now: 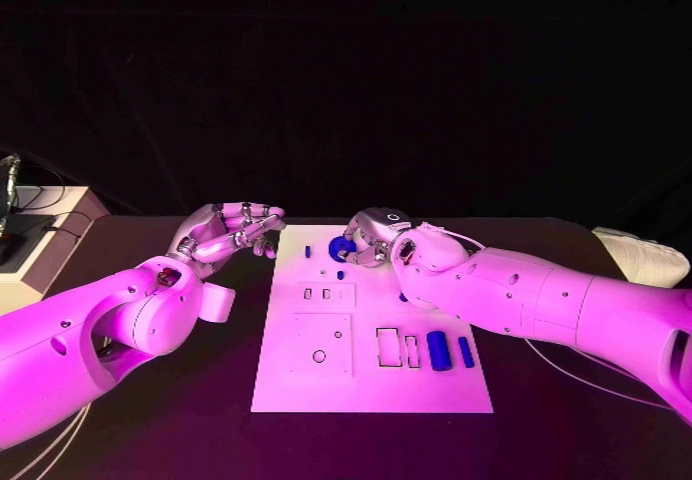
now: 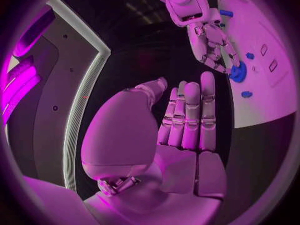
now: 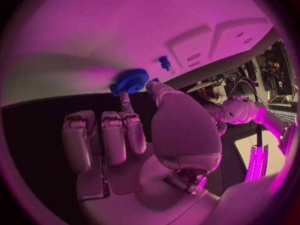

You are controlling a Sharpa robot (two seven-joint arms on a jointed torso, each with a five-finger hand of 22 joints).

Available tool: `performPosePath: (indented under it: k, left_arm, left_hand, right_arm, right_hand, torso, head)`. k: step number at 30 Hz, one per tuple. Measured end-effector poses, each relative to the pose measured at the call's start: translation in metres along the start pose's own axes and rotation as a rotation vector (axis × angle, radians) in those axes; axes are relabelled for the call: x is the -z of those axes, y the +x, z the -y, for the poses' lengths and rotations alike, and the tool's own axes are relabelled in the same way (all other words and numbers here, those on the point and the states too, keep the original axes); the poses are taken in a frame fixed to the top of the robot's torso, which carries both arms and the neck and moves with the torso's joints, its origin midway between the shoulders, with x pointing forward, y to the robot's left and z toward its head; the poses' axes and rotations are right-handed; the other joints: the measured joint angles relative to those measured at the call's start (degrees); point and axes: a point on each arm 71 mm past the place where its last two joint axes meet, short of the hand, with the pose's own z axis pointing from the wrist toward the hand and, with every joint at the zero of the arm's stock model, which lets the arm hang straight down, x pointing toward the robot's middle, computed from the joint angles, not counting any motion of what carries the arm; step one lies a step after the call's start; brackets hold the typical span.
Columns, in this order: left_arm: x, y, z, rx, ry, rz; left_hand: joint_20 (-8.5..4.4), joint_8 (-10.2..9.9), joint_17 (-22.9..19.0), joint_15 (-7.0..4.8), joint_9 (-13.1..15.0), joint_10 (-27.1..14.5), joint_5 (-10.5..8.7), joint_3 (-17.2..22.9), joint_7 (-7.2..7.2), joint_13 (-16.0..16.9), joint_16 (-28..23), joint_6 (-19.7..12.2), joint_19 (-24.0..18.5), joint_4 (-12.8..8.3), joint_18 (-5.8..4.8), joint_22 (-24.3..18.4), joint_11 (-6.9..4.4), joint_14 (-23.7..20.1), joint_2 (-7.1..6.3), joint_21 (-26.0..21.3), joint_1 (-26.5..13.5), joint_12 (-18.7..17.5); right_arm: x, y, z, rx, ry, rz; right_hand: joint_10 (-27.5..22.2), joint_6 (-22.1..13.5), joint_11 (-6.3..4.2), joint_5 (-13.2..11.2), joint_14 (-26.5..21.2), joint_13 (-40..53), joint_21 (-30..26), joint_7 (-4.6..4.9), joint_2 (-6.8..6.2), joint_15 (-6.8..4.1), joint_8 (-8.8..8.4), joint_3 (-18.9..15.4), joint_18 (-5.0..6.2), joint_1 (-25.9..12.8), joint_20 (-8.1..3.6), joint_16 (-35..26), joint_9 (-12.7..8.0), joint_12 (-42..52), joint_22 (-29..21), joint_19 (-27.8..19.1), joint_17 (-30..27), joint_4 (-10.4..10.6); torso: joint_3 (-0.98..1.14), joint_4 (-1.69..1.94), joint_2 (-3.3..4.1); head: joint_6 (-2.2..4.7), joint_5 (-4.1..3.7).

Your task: Assemble the parts on the task board

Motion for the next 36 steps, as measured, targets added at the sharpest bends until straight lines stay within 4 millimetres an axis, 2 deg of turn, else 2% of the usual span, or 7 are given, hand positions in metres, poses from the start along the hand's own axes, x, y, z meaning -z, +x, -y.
performPosePath:
  k: [8,9,23,36]
  left_arm:
    - [0.0,0.0,0.0,0.0,-0.001,0.0]
    - [0.0,0.0,0.0,0.0,-0.001,0.0]
    - [0.0,-0.001,0.0,-0.001,-0.002,0.002]
    - [0.001,-0.002,0.0,-0.003,-0.003,0.004]
  left_hand:
    - [0.0,0.0,0.0,0.0,-0.01,0.0,0.0,0.0,0.0,0.0,0.0,0.0,0.0,0.0,0.0,0.0,0.0,0.0,0.0,0.0,0.0,0.0]
    - [0.0,0.0,0.0,0.0,-0.01,0.0,0.0,0.0,0.0,0.0,0.0,0.0,0.0,0.0,0.0,0.0,0.0,0.0,0.0,0.0,0.0,0.0]
    - [0.0,0.0,-0.08,0.0,-0.01,-0.21,0.0,0.0,0.0,-0.01,0.23,0.0,0.0,0.0,0.0,0.08,-0.21,0.0,0.0,0.0,0.0,0.0]
    - [0.0,0.0,-0.07,0.0,-0.02,-0.21,0.0,0.0,0.0,-0.01,0.23,0.0,0.0,0.0,0.0,0.08,-0.21,0.0,0.0,0.0,0.0,0.0]
  right_arm:
    - [0.0,-0.001,0.001,0.006,0.001,-0.005]
    - [0.0,-0.001,0.001,0.006,0.001,-0.006]
    - [0.006,0.003,0.004,0.008,0.005,-0.045]
    - [0.014,0.002,0.009,0.004,0.004,-0.056]
  right_hand:
    - [0.0,-0.23,0.0,0.47,0.0,-0.01,0.0,0.23,0.0,0.0,-0.33,0.51,0.0,0.0,0.02,0.0,-0.09,0.0,0.0,0.0,0.0,-0.51]
    - [0.0,-0.23,0.0,0.59,0.0,-0.01,0.0,0.23,-0.04,0.0,-0.33,0.66,0.0,0.04,0.34,0.0,-0.11,0.0,-0.01,-0.07,0.0,-0.66]
    - [0.0,-0.54,0.0,0.58,0.0,-0.02,0.0,0.34,-0.7,0.0,-0.77,0.65,0.0,0.09,0.4,0.0,-0.21,0.0,-0.02,0.0,0.04,-0.65]
    - [0.0,-0.57,0.0,0.58,0.0,-0.03,0.0,0.35,-0.92,0.0,-0.78,0.48,0.0,-0.13,0.4,0.0,0.02,0.0,0.02,0.0,0.04,-0.47]
  torso:
    - [-0.02,-0.01,0.01]
    - [-0.03,-0.01,0.01]
    - [-0.09,0.01,0.0]
    - [-0.07,0.01,0.0]
  head:
    - [0.01,-0.03]
    - [-0.01,-0.03]
    - [-0.1,0.02]
    - [-0.14,0.08]
